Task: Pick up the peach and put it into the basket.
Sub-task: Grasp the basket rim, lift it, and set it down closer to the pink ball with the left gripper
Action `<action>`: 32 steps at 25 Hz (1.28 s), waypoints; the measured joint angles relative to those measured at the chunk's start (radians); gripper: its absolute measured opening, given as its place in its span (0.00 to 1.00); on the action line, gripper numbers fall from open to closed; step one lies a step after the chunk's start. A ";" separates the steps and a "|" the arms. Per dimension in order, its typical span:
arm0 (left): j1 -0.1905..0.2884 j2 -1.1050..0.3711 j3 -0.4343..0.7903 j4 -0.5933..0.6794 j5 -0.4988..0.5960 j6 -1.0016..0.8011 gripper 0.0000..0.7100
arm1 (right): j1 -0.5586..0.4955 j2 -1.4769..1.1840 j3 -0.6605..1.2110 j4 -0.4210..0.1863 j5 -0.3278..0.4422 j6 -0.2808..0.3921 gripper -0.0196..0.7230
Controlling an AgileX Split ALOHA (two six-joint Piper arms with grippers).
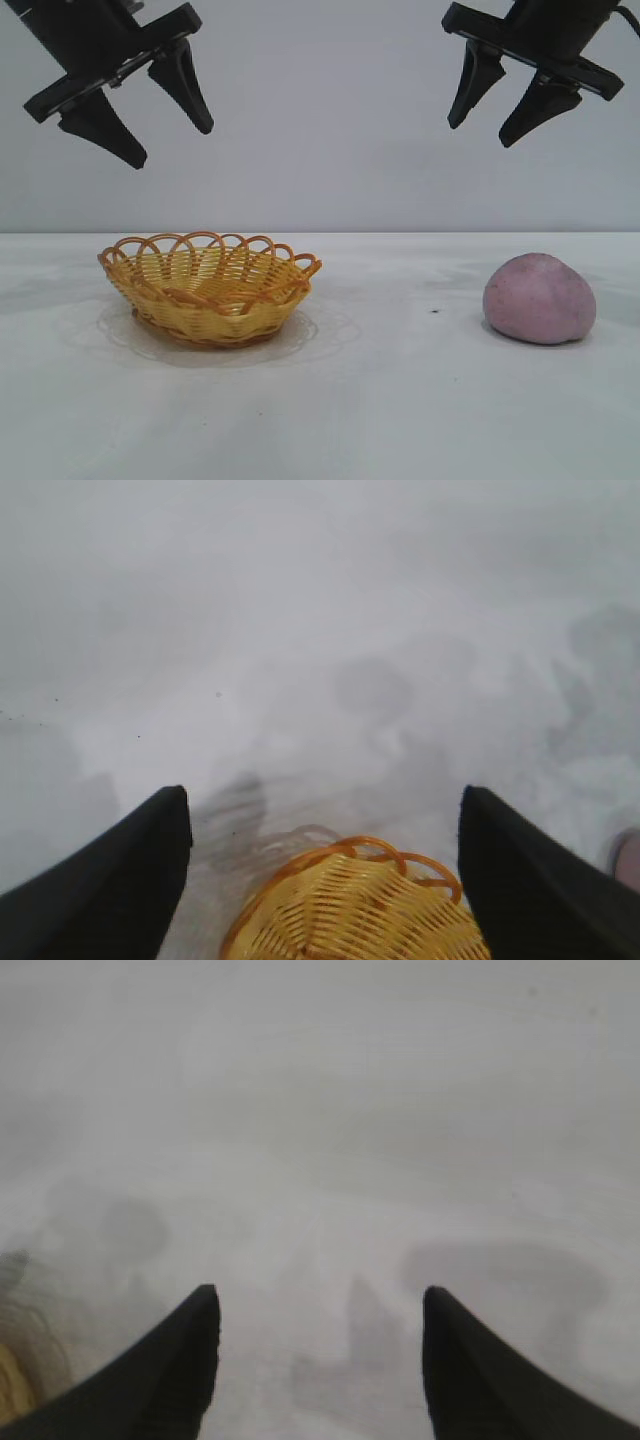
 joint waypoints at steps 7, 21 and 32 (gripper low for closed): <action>0.000 0.000 0.000 0.000 0.000 0.000 0.75 | 0.000 0.000 0.000 0.000 0.000 -0.002 0.53; 0.000 0.016 -0.152 0.271 0.226 0.000 0.75 | 0.000 0.000 0.000 0.000 0.006 -0.004 0.53; -0.131 0.203 -0.455 0.701 0.640 0.000 0.75 | 0.000 0.000 0.000 -0.002 0.011 -0.010 0.53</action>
